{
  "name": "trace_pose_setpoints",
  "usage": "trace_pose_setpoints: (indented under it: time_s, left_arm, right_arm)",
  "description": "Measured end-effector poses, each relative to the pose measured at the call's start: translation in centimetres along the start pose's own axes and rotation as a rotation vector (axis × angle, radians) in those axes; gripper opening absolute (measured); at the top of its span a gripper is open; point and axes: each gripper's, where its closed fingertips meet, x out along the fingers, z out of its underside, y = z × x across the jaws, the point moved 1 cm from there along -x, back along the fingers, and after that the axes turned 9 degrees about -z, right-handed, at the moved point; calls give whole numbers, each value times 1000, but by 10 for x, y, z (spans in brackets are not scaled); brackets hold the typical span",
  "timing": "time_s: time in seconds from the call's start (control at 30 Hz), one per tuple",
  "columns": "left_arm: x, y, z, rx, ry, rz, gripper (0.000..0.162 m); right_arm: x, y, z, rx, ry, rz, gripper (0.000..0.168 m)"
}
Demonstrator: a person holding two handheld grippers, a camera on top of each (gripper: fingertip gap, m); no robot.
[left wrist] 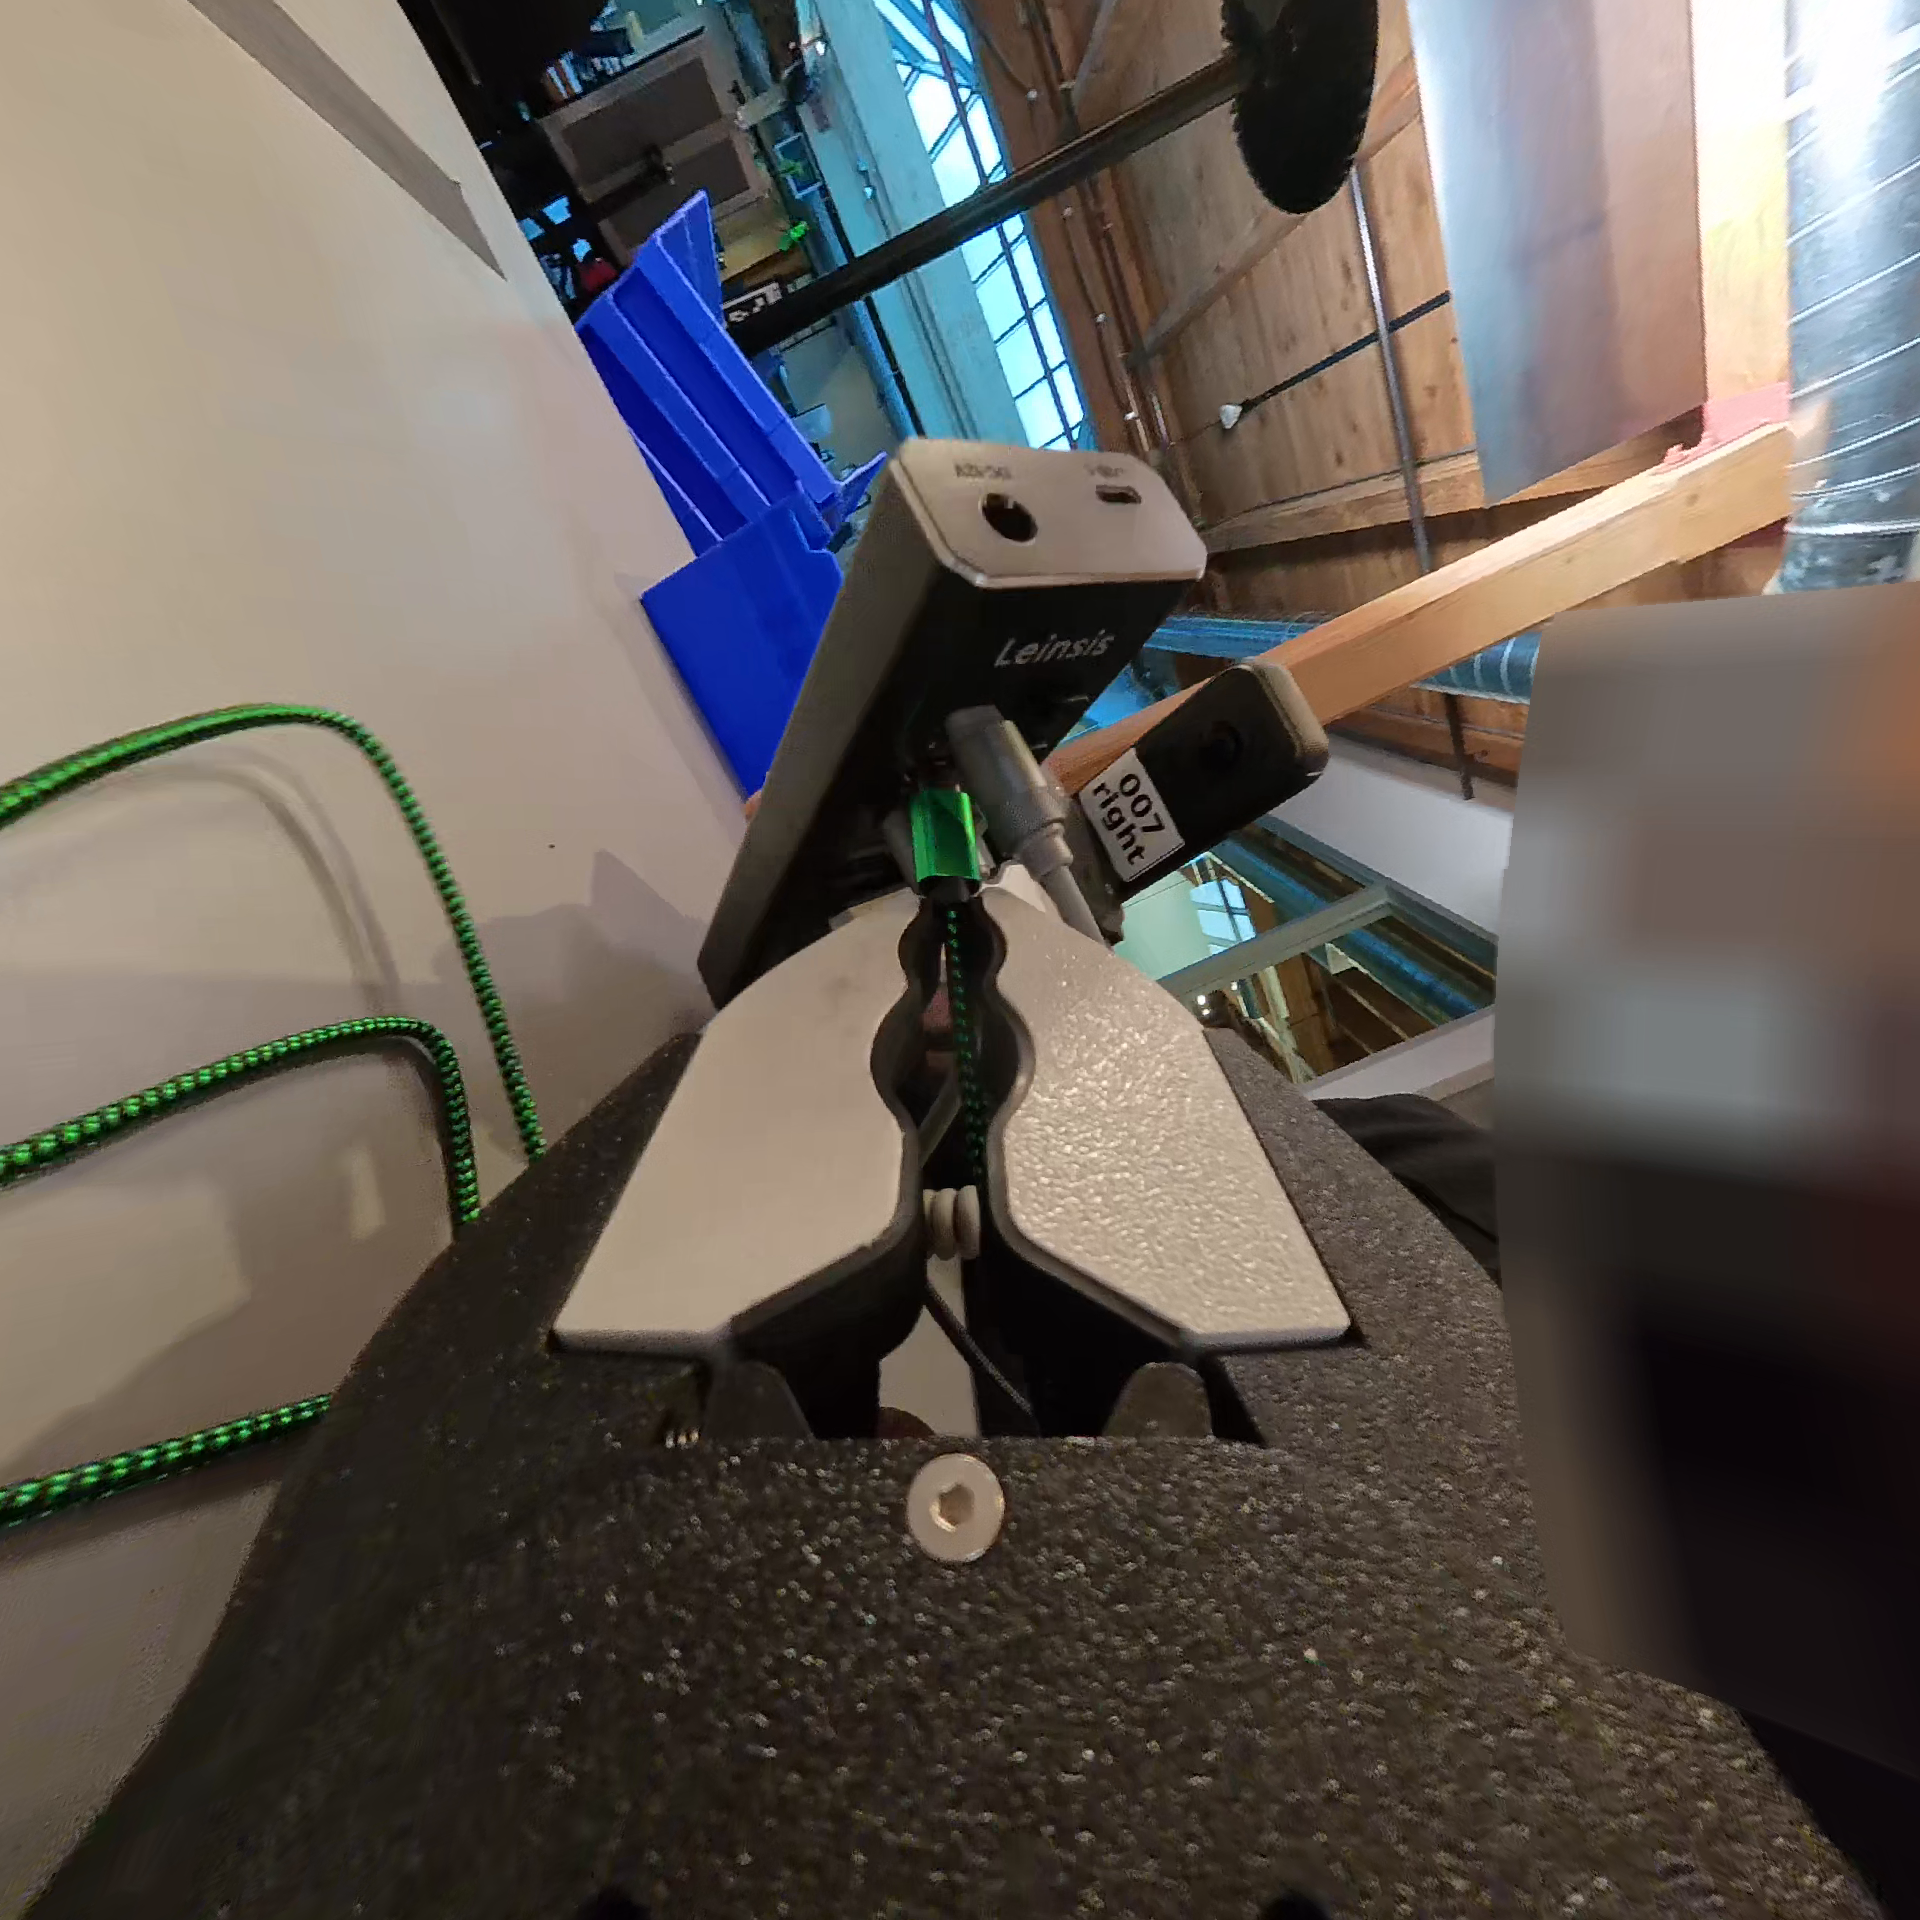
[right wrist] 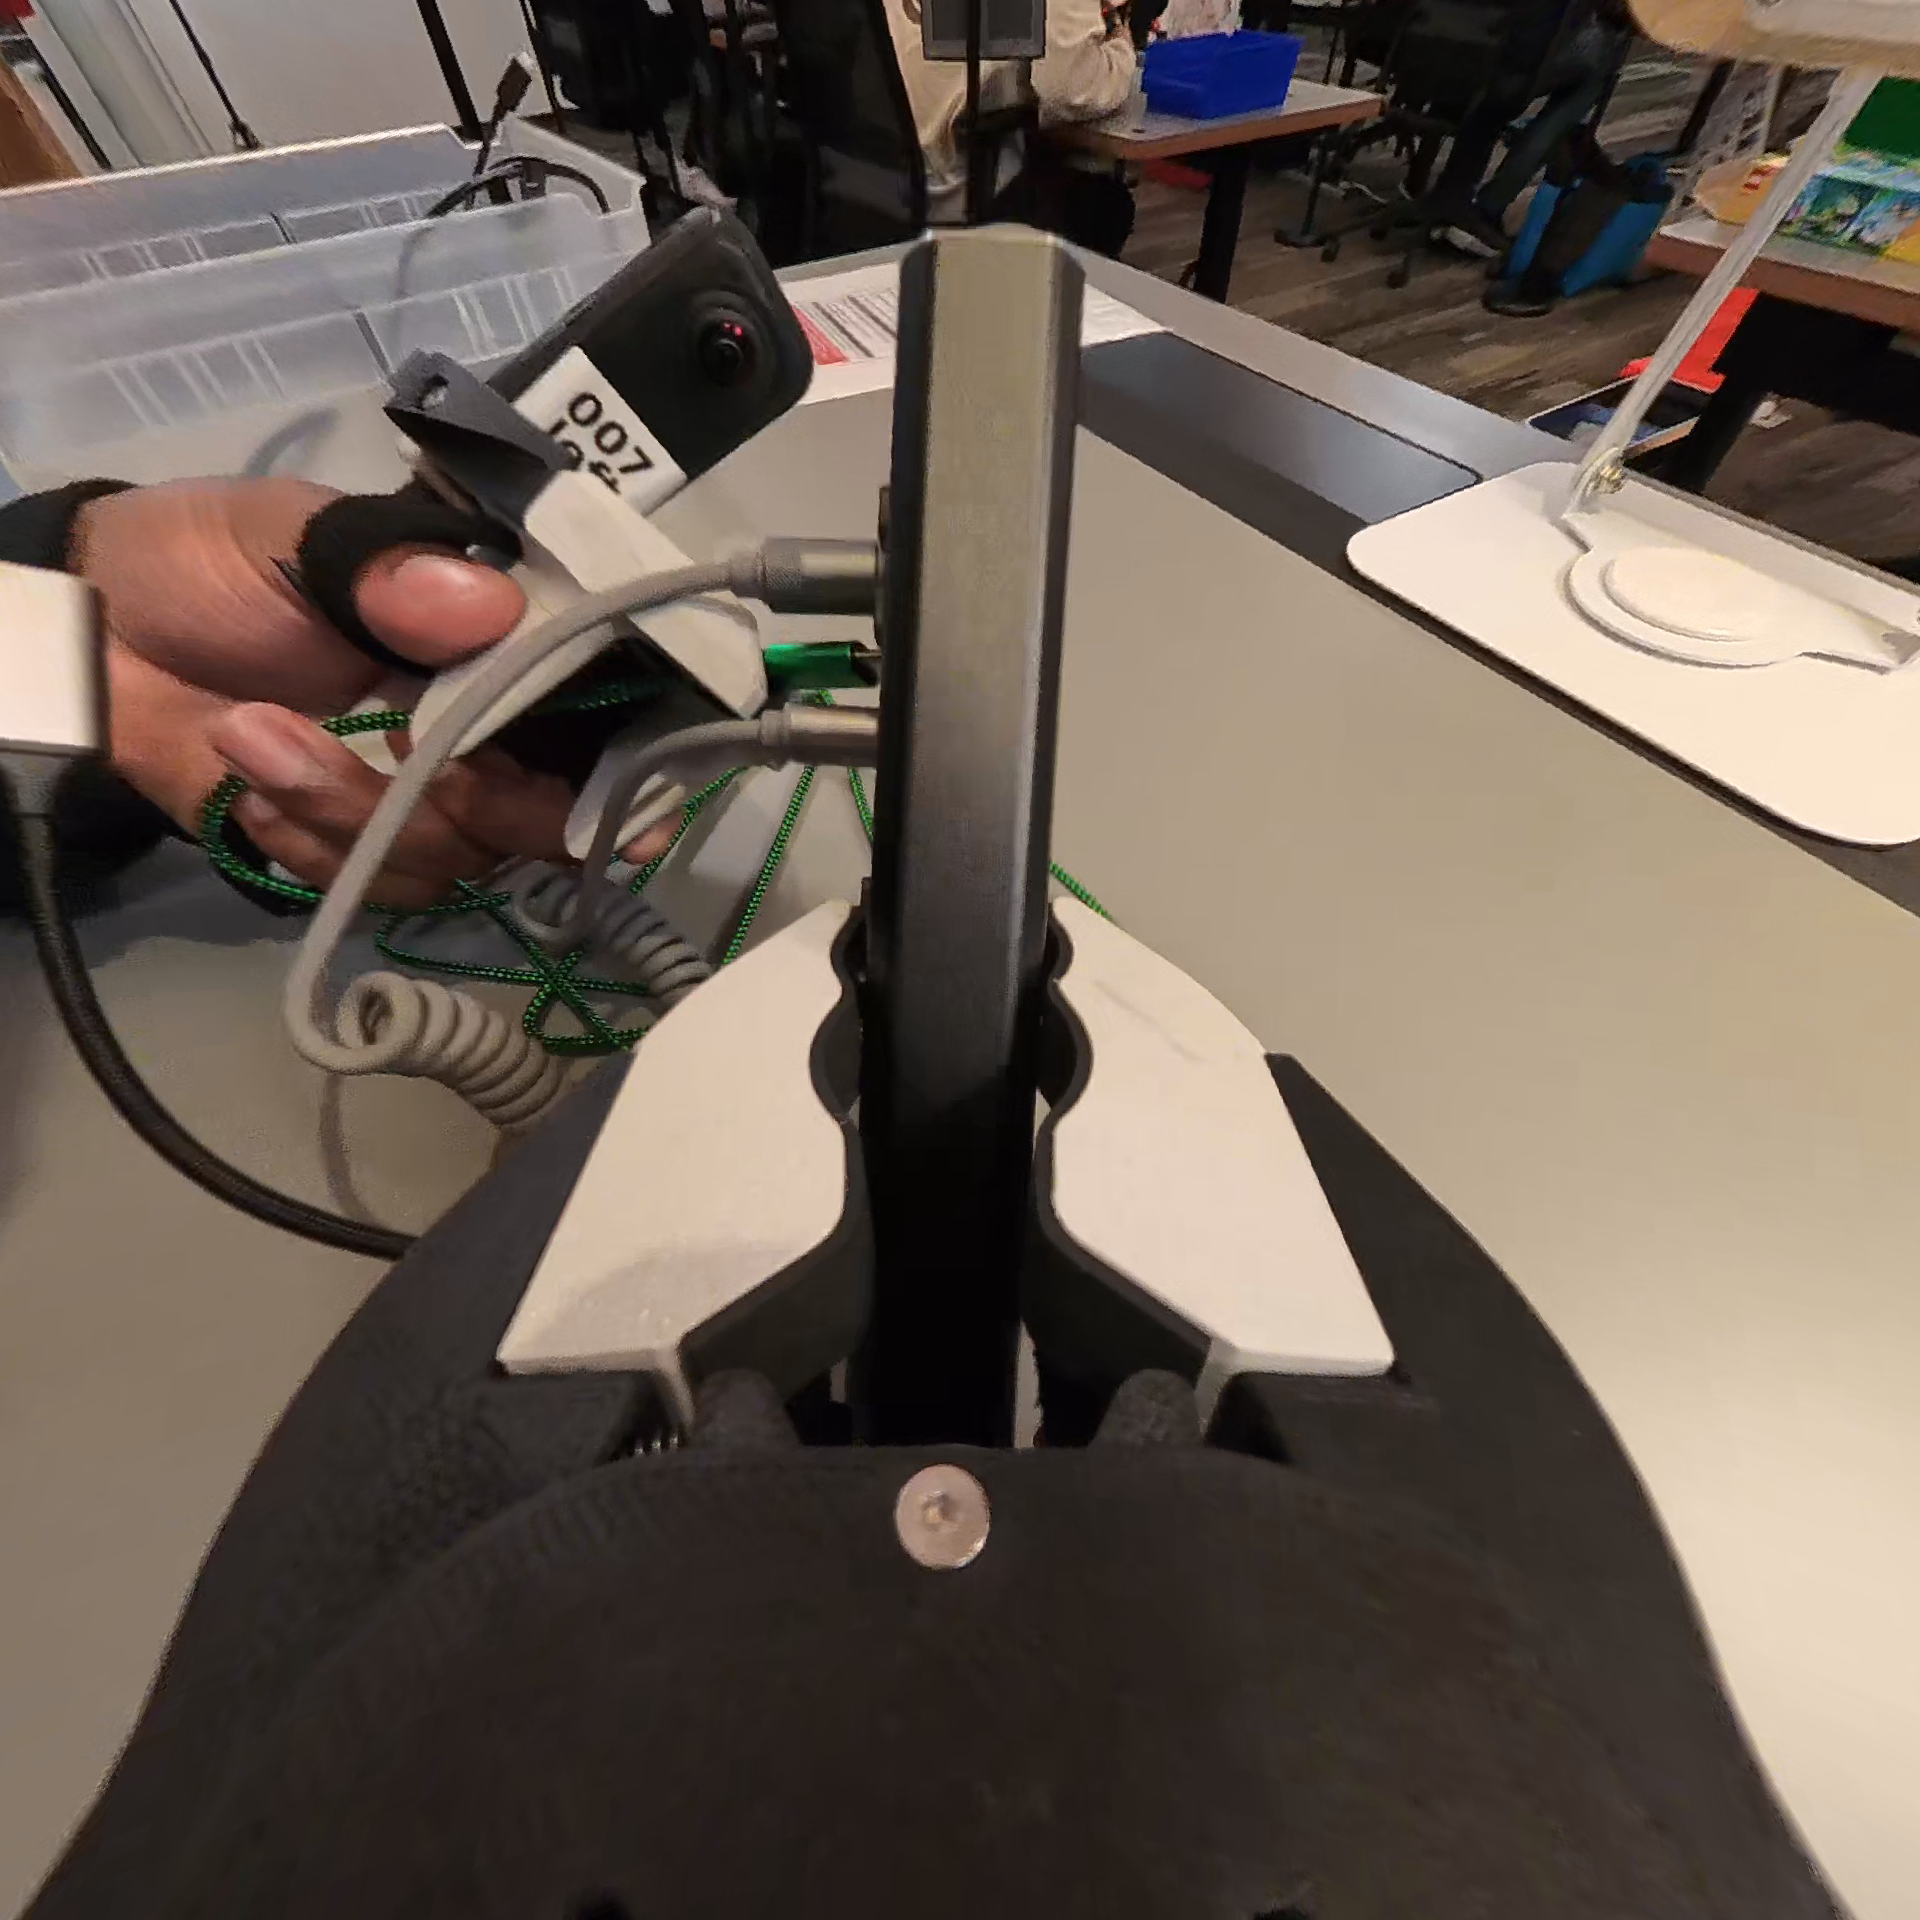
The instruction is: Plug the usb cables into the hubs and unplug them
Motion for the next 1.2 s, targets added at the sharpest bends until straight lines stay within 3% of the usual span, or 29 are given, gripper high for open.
trace_pose_setpoints:
  time_s: [0.33, 0.87, 1.2]
  left_arm:
    - [1, -3, 1, 155, -3, -128, 4]
    - [0, -7, 0, 158, 48, -145, 4]
    - [-2, -2, 17, 402, -147, -228, 5]
  right_arm:
    - [1, 4, 9, -165, -133, 108, 29]
    - [1, 7, 14, -369, -217, 205, 32]
    - [-5, -12, 23, -446, -185, -31, 39]
